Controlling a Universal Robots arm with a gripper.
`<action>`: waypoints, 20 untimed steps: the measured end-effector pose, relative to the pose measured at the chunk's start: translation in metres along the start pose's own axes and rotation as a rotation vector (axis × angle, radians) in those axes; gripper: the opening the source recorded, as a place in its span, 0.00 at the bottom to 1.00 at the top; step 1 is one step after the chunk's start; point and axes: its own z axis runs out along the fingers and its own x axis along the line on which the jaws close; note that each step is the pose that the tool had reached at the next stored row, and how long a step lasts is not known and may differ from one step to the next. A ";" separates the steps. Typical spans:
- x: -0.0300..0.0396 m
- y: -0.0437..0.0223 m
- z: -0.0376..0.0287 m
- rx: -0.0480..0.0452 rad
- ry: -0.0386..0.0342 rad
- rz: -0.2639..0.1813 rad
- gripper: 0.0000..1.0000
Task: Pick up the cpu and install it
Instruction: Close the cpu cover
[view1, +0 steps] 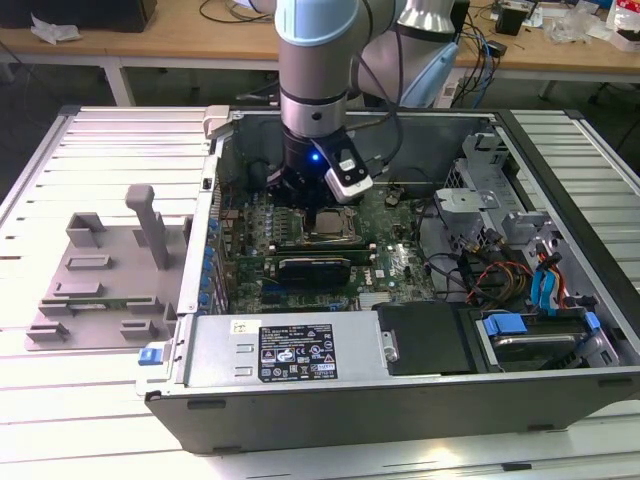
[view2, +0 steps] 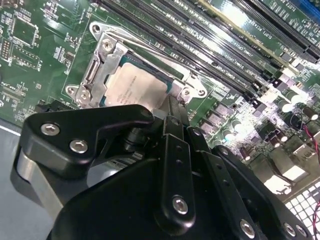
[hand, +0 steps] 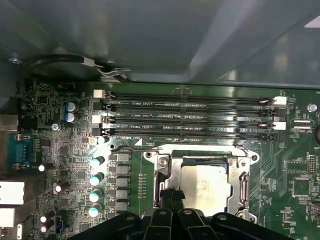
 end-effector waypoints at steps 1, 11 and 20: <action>0.0005 0.0000 0.0006 0.0001 0.0001 0.001 0.11; 0.0019 -0.0002 0.0083 0.0006 0.0002 0.003 0.11; 0.0017 0.0000 0.0020 0.0000 -0.0001 0.003 0.11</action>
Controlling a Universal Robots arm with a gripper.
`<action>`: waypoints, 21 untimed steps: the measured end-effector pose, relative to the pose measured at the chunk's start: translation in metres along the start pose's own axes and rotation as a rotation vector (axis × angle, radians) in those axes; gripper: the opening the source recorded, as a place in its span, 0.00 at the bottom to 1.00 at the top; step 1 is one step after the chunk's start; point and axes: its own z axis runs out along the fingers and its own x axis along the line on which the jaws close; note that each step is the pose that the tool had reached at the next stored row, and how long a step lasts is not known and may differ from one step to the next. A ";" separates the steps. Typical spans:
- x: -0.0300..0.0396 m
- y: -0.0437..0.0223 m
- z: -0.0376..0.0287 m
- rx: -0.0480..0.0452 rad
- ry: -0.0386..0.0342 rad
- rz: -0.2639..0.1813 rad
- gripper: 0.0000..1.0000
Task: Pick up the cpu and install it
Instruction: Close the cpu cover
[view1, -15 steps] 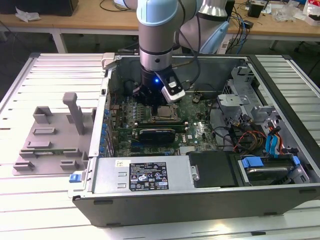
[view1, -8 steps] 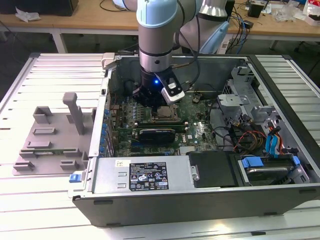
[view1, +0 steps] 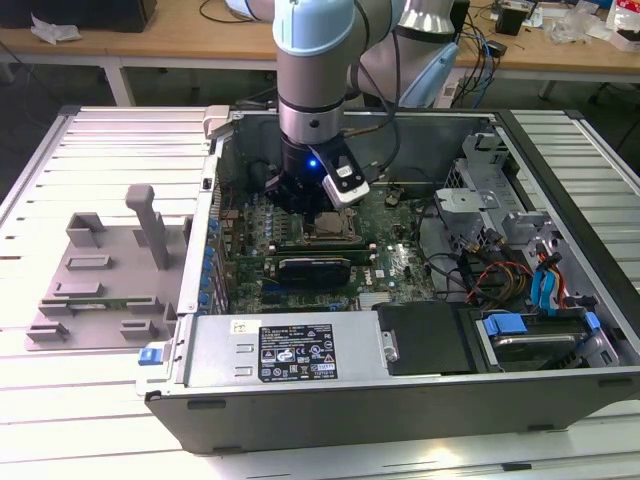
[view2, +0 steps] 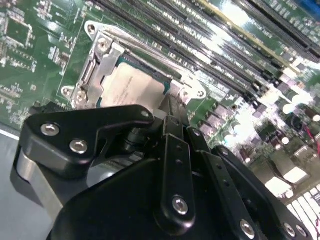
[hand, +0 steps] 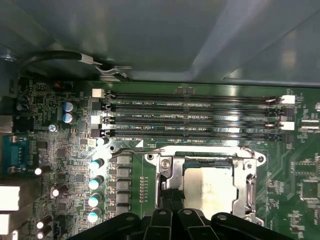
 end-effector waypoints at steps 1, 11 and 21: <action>-0.0001 0.0001 -0.0050 0.0001 0.0001 0.000 0.11; 0.0034 0.0005 -0.0016 0.0007 -0.0363 -0.001 0.11; 0.0036 0.0016 0.0043 0.0005 -0.0364 -0.002 0.11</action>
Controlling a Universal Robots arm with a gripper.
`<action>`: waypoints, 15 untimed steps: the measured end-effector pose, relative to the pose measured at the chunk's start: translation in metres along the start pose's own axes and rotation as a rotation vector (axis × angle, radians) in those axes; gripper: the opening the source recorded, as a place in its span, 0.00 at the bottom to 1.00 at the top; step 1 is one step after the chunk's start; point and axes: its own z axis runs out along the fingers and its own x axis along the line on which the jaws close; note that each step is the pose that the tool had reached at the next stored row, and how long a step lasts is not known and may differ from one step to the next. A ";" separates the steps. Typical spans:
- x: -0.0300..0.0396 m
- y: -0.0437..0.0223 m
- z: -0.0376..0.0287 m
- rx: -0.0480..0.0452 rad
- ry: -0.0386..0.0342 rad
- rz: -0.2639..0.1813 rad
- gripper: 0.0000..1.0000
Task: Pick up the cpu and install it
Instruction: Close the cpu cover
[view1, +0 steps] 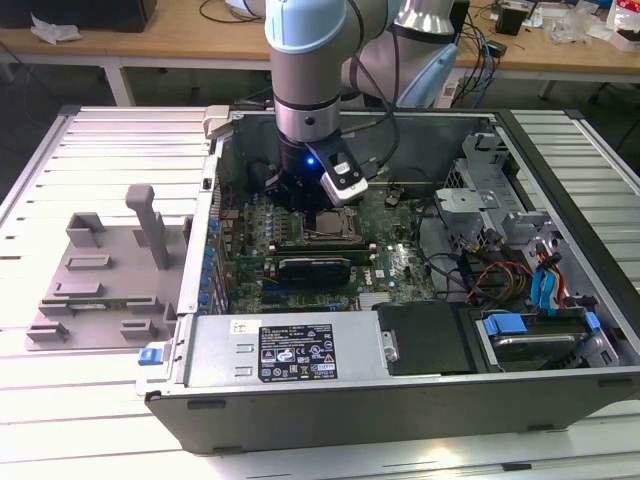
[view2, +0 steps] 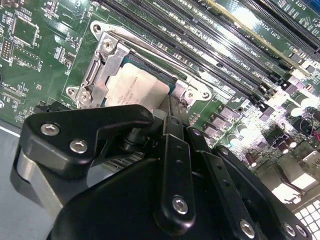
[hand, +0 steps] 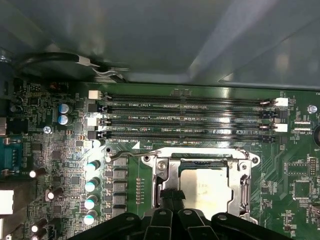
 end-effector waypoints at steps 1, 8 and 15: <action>0.0000 -0.0003 0.0002 -0.0001 0.0000 0.000 0.11; 0.0013 -0.0028 0.0032 0.0002 0.0003 -0.002 0.11; 0.0011 -0.0027 -0.0019 -0.0005 -0.0016 -0.001 0.11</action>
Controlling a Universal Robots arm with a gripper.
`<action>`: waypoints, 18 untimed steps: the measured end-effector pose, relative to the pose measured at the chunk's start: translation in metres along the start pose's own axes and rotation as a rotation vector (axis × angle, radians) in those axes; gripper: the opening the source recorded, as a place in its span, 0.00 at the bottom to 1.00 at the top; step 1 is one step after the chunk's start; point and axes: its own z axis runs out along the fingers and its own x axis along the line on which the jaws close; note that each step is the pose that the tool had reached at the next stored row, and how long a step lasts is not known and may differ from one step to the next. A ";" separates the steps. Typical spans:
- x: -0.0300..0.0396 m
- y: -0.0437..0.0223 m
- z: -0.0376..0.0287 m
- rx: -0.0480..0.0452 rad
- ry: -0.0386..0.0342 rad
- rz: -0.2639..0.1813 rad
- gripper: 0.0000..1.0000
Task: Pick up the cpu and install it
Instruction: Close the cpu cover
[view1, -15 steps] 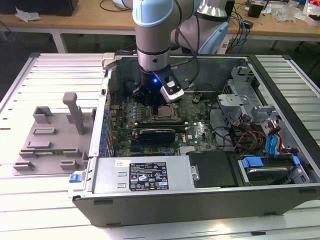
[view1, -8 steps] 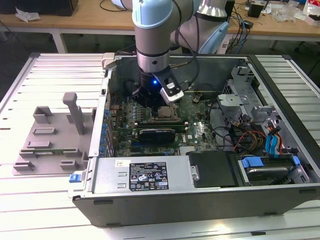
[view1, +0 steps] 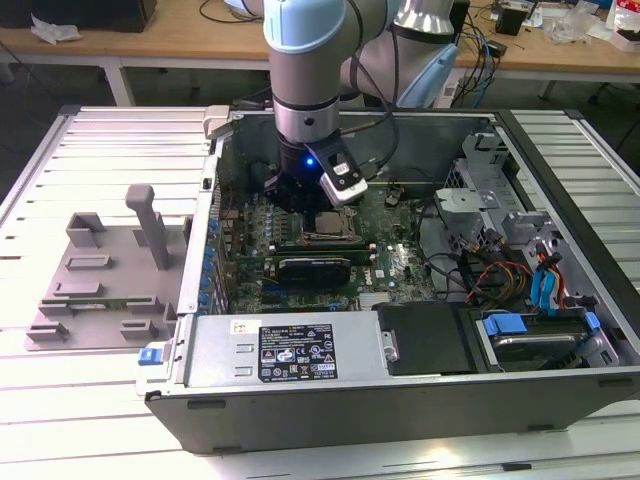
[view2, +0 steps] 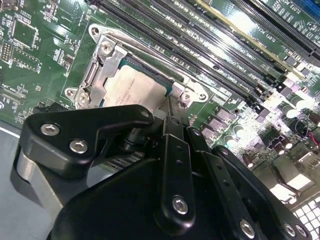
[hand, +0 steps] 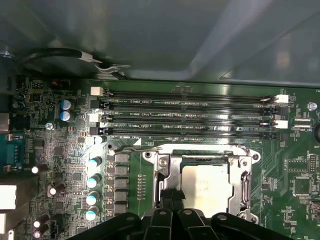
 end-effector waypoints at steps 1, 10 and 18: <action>0.0006 -0.0015 -0.0001 -0.0019 -0.0003 0.000 0.11; 0.0016 -0.0044 0.0037 -0.0078 0.0006 -0.054 0.11; 0.0018 -0.0045 0.0058 -0.0110 0.0019 -0.107 0.11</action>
